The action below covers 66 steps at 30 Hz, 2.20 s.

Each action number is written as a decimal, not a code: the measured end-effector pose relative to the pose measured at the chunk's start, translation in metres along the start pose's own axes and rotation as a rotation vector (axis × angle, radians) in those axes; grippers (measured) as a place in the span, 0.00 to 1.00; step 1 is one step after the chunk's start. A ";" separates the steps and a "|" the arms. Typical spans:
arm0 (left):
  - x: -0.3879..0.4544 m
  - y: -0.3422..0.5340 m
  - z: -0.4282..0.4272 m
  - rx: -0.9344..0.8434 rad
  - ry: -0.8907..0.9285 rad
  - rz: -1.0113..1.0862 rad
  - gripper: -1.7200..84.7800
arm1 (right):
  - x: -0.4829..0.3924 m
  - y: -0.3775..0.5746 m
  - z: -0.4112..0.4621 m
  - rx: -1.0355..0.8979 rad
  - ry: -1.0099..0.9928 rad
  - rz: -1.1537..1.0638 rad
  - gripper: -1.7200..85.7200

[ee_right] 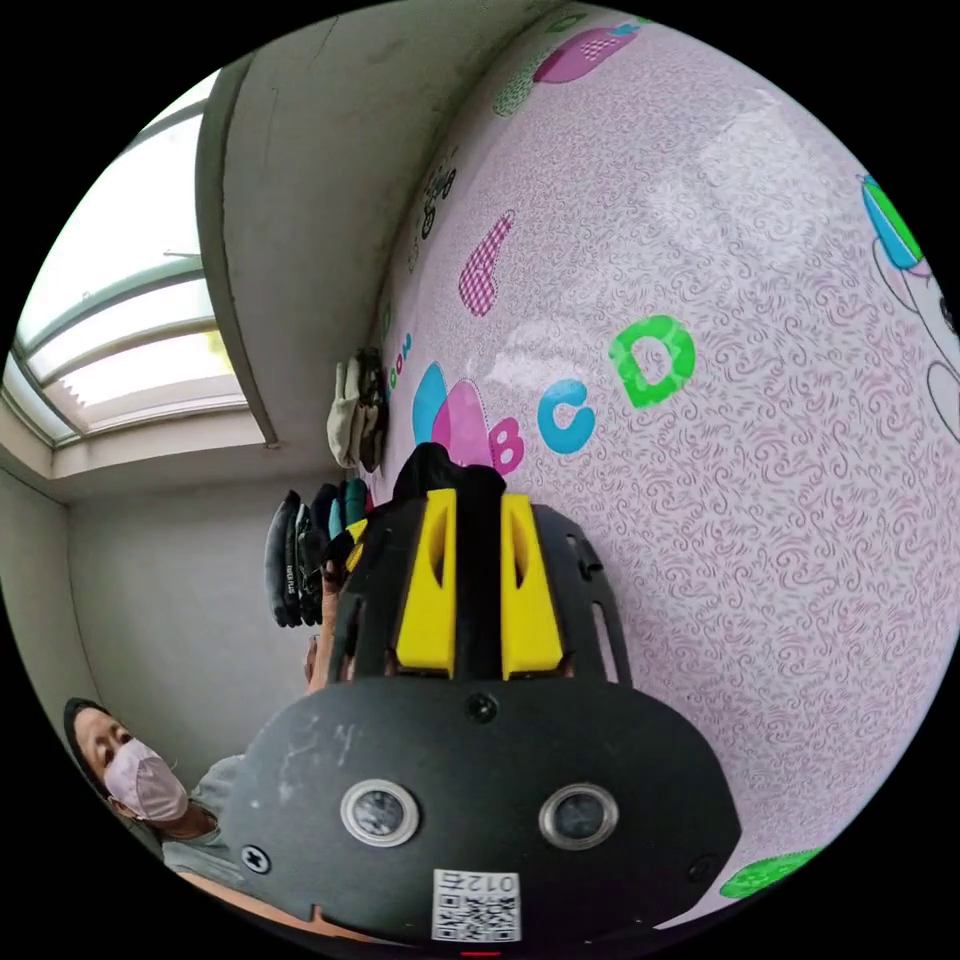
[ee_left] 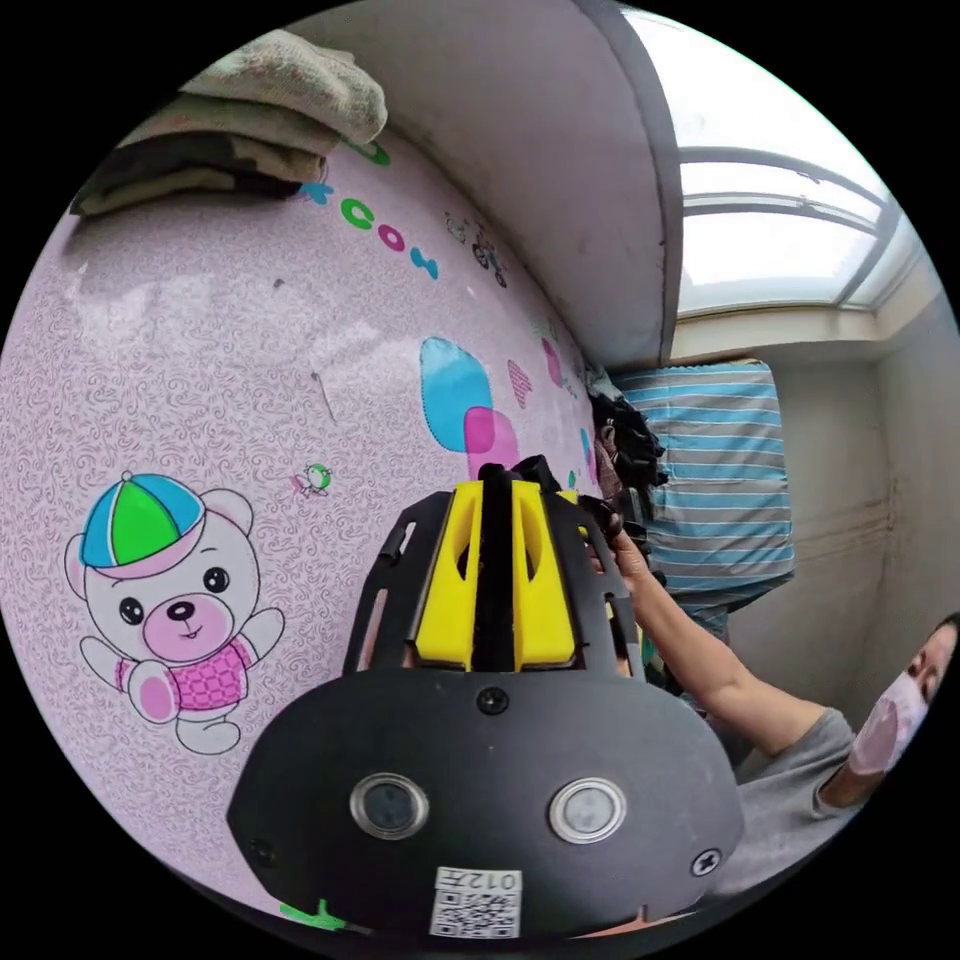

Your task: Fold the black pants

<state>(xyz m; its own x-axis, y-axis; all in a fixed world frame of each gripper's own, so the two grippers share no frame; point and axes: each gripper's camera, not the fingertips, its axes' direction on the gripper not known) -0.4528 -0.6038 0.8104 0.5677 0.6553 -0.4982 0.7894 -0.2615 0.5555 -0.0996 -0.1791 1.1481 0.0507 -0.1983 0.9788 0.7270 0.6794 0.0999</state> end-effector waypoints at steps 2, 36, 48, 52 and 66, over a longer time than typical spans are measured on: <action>0.006 0.007 -0.008 0.050 -0.059 0.054 0.05 | -0.013 0.003 0.002 0.026 0.116 -0.058 0.06; 0.131 0.106 0.078 0.057 -0.472 0.273 0.02 | -0.123 0.109 0.068 0.273 0.220 -0.146 0.01; 0.248 0.123 0.112 0.202 -0.562 0.321 0.02 | -0.243 0.190 0.104 0.348 0.642 -0.485 0.15; 0.222 0.129 0.170 0.103 -0.788 0.259 0.02 | -0.232 0.190 0.141 0.292 0.769 -0.439 0.16; 0.228 0.118 0.181 0.081 -0.715 0.235 0.02 | -0.246 0.189 0.162 0.294 0.762 -0.447 0.17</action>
<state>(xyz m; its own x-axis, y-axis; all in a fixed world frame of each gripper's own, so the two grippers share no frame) -0.1883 -0.6137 0.6416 0.7147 -0.0367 -0.6985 0.6276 -0.4073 0.6635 -0.0858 0.1129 0.9550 0.3196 -0.8245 0.4670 0.5899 0.5588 0.5829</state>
